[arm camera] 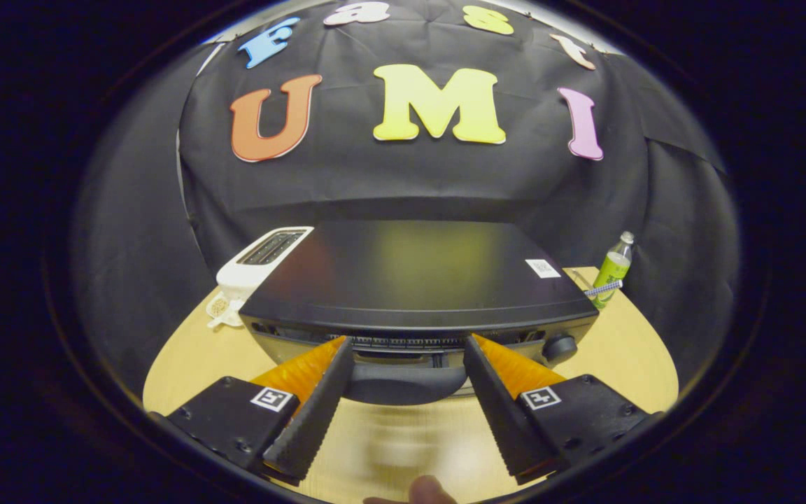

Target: Open the toaster oven, put the food inside, and close the toaster oven door.

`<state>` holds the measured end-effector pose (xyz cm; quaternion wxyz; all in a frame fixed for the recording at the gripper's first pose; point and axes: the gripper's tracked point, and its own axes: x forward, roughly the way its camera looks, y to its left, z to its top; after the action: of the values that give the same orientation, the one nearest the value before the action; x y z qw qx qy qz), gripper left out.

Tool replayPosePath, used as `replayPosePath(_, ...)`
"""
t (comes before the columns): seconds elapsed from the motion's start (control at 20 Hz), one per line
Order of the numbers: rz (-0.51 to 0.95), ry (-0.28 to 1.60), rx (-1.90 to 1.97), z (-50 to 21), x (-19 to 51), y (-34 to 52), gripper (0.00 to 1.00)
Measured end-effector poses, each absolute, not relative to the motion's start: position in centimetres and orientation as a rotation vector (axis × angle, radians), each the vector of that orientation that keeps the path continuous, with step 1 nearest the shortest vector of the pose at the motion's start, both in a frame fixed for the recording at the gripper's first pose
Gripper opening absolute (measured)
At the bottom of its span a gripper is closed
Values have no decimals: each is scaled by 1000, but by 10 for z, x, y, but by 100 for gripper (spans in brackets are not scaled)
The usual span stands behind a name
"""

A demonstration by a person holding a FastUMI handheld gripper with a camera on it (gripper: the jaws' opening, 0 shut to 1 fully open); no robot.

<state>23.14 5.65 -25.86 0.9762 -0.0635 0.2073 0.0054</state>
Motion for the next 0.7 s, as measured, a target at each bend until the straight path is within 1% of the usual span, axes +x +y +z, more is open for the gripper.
replayPosePath(0.35,15,522,-135,-306,166,51,100)
replayPosePath(0.7,31,670,-135,-367,134,44,100)
